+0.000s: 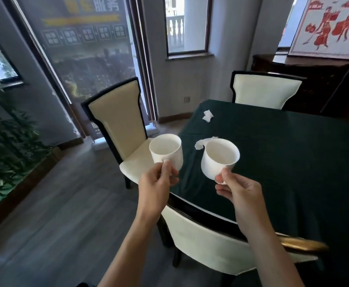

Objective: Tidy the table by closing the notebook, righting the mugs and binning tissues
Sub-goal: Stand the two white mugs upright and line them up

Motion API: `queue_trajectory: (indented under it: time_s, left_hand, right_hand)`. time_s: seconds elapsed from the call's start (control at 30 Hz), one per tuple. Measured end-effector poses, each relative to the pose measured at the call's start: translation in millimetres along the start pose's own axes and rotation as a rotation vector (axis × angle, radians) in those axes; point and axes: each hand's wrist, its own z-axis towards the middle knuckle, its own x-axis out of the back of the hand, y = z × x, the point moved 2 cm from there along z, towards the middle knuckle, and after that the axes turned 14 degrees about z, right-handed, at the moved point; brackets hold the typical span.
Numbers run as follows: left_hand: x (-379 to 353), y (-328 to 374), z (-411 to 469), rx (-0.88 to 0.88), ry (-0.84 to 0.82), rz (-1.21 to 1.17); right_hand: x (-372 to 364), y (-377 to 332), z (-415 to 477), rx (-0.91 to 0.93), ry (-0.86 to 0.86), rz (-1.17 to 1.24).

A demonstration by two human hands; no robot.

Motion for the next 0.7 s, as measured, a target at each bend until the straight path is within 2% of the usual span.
queue_trajectory:
  time_s: [0.37, 0.7]
  left_hand:
    - [-21.4, -41.0, 132.9, 0.144, -0.112, 0.002]
    - [-57.8, -109.9, 213.9, 0.349, -0.327, 0.064]
  right_hand:
    - [-36.1, 62.8, 119.8, -0.17, 0.004, 0.013]
    - [-47.6, 134.7, 206.5, -0.345, 0.16, -0.048]
